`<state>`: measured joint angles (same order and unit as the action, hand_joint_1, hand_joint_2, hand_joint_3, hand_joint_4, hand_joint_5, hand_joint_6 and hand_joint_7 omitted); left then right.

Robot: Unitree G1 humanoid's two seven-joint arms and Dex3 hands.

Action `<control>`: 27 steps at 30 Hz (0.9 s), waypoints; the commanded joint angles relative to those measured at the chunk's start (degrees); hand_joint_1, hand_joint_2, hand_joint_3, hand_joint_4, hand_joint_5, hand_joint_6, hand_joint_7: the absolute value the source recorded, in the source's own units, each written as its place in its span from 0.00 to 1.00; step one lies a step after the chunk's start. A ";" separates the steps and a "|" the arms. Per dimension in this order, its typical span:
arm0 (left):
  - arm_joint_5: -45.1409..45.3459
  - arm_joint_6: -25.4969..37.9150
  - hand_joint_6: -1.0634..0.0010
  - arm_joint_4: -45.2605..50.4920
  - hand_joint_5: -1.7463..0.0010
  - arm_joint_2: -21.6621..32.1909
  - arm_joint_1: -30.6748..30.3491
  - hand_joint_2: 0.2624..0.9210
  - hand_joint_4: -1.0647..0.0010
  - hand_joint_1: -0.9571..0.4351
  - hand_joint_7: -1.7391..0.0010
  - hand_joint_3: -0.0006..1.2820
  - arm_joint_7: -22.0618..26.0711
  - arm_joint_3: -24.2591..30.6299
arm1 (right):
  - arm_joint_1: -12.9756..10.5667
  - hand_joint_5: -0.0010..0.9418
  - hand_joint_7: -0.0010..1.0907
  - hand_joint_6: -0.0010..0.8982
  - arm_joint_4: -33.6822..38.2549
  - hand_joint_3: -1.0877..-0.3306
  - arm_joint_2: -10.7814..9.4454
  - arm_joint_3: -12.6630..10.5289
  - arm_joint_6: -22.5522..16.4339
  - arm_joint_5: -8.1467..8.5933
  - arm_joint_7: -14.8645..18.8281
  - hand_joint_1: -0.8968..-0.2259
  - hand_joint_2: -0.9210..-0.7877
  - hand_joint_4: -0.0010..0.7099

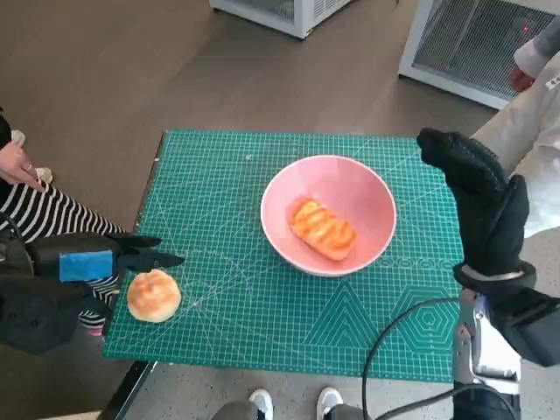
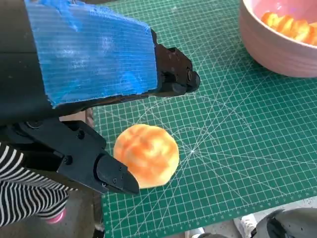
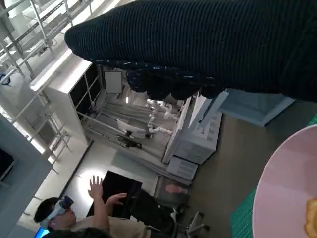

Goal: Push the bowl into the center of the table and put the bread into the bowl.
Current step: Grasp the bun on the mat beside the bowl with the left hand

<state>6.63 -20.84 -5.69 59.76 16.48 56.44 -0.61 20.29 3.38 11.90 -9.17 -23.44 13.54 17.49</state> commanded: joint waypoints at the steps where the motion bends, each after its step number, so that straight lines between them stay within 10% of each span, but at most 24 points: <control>1: 6.64 -3.69 0.69 -7.16 0.99 -3.90 0.92 0.77 0.81 0.81 0.99 0.00 -5.27 -4.72 | -0.87 0.00 0.40 0.06 -0.09 0.53 0.63 -0.43 0.96 0.48 0.30 0.34 0.00 0.18; 27: 17.84 -15.52 0.31 -26.54 0.96 -8.75 7.21 0.94 0.30 0.79 0.95 0.01 -17.10 -13.99 | -1.35 0.00 0.41 0.06 -0.58 0.53 0.55 -0.66 0.91 0.75 0.20 0.34 0.00 0.16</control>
<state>22.70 -36.06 -30.31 51.82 23.75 39.52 -12.96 20.12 2.49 12.53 -9.75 -23.25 13.75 17.49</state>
